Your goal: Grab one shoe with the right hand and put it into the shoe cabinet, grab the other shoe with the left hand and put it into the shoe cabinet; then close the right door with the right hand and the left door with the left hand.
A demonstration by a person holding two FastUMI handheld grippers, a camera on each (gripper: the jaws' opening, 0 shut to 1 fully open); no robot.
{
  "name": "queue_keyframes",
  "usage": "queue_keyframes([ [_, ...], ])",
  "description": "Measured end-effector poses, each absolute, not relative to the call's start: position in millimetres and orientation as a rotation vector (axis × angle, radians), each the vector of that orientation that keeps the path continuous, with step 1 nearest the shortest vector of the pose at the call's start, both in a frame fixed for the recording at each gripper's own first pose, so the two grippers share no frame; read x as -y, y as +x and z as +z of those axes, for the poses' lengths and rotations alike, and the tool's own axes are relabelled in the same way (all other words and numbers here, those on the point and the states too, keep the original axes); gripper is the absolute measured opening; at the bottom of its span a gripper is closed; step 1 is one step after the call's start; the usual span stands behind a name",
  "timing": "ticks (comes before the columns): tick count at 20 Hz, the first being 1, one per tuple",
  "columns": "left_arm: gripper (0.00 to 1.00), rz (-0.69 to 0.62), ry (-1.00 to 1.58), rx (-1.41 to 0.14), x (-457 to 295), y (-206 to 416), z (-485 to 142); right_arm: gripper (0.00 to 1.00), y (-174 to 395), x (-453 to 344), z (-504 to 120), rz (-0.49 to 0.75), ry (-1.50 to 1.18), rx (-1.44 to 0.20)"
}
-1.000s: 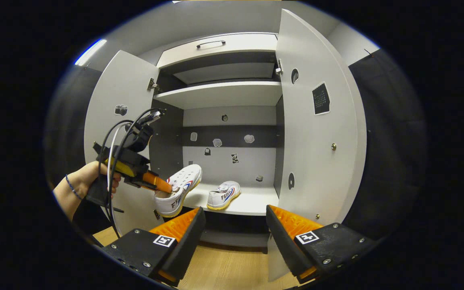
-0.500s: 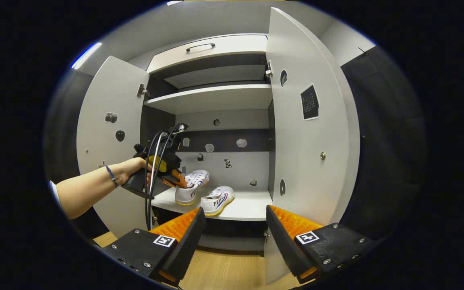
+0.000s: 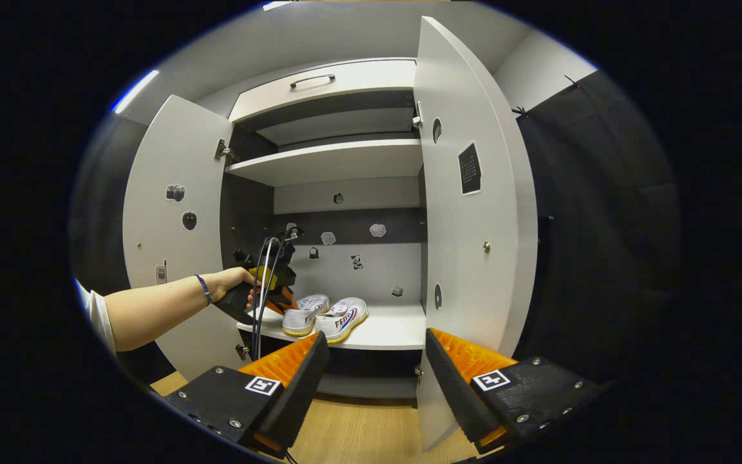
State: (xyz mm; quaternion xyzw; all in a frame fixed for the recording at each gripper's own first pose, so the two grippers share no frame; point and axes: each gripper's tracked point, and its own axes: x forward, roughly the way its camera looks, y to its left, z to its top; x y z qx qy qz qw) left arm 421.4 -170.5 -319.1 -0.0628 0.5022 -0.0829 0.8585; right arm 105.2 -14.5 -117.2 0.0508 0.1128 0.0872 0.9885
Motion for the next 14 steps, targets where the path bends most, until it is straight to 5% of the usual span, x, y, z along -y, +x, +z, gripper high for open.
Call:
queue_keyframes([
  [2, 0.1, -0.178, -0.118, -1.055, 173, 417, -315, 0.93, 102, 17, -116, 0.174, 0.103, -0.228],
  [4, 0.29, -0.171, -0.087, -1.001, 174, 426, -303, 0.93, 98, 19, -115, 0.17, 0.112, -0.236],
  [5, 0.28, -0.138, -0.035, -0.974, 167, 427, -294, 0.93, 96, 22, -116, 0.166, 0.117, -0.24],
  [7, 0.43, -0.1, 0.046, -0.911, 156, 430, -273, 0.93, 91, 26, -113, 0.16, 0.131, -0.239],
  [10, 0.92, -0.124, 0.05, -0.799, 166, 417, -232, 0.93, 83, 33, -110, 0.157, 0.136, -0.239],
  [14, 0.98, -0.115, 0.067, -0.649, 163, 380, -181, 0.93, 74, 48, -104, 0.158, 0.139, -0.242],
])
